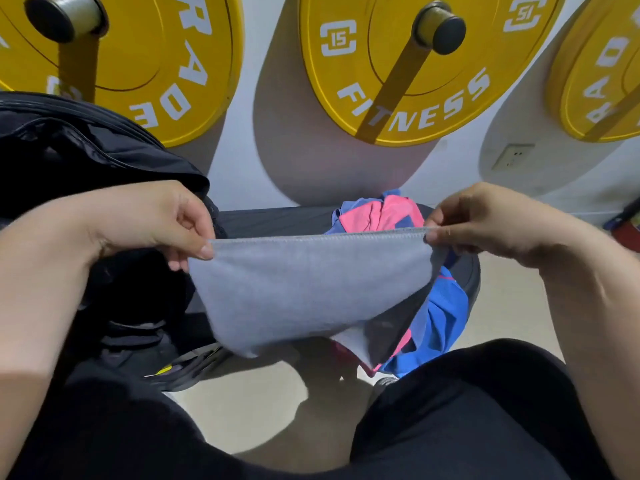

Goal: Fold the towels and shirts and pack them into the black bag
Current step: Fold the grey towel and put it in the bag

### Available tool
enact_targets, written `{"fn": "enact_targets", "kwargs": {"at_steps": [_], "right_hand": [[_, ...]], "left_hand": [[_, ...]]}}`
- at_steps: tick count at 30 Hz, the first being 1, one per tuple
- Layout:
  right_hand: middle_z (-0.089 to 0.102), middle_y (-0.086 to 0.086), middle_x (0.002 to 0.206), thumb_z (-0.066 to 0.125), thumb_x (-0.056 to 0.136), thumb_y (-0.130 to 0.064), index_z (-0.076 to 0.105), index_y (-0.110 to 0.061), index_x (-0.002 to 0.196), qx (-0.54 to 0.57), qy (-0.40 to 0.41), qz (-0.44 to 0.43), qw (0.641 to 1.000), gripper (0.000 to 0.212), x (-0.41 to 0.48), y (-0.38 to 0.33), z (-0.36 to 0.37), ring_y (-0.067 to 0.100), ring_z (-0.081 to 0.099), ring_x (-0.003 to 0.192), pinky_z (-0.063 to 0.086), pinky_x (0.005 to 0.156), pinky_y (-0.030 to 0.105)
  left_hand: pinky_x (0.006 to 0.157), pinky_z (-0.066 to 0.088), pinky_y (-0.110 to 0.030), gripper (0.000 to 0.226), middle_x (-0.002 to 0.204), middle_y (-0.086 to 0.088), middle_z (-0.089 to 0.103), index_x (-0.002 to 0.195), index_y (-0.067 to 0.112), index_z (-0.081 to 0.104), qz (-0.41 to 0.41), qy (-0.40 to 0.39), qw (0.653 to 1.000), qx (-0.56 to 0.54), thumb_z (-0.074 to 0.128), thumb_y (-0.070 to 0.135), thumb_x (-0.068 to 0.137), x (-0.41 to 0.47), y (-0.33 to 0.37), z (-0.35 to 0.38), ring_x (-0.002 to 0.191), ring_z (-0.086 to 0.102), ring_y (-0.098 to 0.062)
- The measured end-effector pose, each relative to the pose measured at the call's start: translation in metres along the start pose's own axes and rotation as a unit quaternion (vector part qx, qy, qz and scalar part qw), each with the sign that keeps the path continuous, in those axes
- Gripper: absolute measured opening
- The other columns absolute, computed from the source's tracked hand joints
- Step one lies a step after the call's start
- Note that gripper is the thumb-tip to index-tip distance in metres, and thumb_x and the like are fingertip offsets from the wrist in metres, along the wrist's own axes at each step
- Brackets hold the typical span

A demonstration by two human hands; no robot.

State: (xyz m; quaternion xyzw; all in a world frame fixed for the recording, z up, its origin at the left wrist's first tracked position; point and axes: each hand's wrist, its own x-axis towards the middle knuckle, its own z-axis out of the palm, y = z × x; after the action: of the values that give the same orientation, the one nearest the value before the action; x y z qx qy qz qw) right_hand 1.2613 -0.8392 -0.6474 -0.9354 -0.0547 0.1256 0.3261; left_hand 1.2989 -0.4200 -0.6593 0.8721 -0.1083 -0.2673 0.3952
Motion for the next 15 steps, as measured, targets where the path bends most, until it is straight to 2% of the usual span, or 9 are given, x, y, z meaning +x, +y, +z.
{"fn": "enact_targets", "kwargs": {"at_steps": [3,6,9,11,15], "right_hand": [[0.062,0.006,0.058,0.067,0.094,-0.02,0.068,-0.008,0.083,0.008,0.033,0.08,0.996,0.016,0.047,0.008,0.016,0.01,0.056,0.043,0.05,0.048,0.025],[0.064,0.016,0.079,0.056,0.1,-0.014,0.059,-0.005,0.093,0.138,0.027,0.169,0.975,0.012,0.092,0.024,0.046,0.014,0.071,0.055,0.058,0.049,0.025],[0.062,0.016,0.087,0.047,0.102,-0.009,0.053,-0.009,0.09,0.274,0.063,0.203,0.938,0.014,0.126,0.044,0.067,0.022,0.072,0.057,0.059,0.051,0.029],[0.059,0.015,0.089,0.043,0.103,-0.007,0.051,-0.011,0.087,0.325,0.093,0.207,0.918,0.018,0.147,0.057,0.077,0.028,0.072,0.064,0.063,0.061,0.037],[0.059,0.012,0.085,0.041,0.102,-0.005,0.051,-0.015,0.082,0.327,0.103,0.228,0.911,0.024,0.185,0.082,0.094,0.027,0.066,0.069,0.06,0.075,0.041]], "left_hand": [[0.043,0.048,-0.026,0.01,0.059,-0.018,0.064,0.077,-0.002,0.071,-0.051,0.121,0.991,0.027,0.079,0.003,0.08,0.04,-0.012,0.014,0.051,0.06,-0.021],[0.038,0.038,-0.021,0.013,0.051,-0.008,0.057,0.075,0.002,0.069,-0.097,0.208,0.973,0.016,0.079,0.009,0.08,0.087,-0.031,0.036,0.042,0.048,-0.019],[0.035,0.033,-0.017,0.007,0.058,-0.012,0.052,0.084,0.007,0.061,-0.14,0.228,0.961,-0.074,0.066,0.008,0.09,0.126,-0.039,0.057,0.035,0.045,-0.018],[0.039,0.038,-0.019,0.01,0.063,-0.011,0.052,0.089,0.016,0.052,-0.181,0.223,0.942,-0.174,0.055,0.011,0.097,0.149,-0.042,0.067,0.035,0.05,-0.018],[0.041,0.054,-0.03,0.002,0.082,-0.02,0.066,0.102,0.016,0.046,-0.201,0.218,0.904,-0.31,0.044,0.015,0.102,0.192,-0.051,0.072,0.049,0.067,-0.025]]}}
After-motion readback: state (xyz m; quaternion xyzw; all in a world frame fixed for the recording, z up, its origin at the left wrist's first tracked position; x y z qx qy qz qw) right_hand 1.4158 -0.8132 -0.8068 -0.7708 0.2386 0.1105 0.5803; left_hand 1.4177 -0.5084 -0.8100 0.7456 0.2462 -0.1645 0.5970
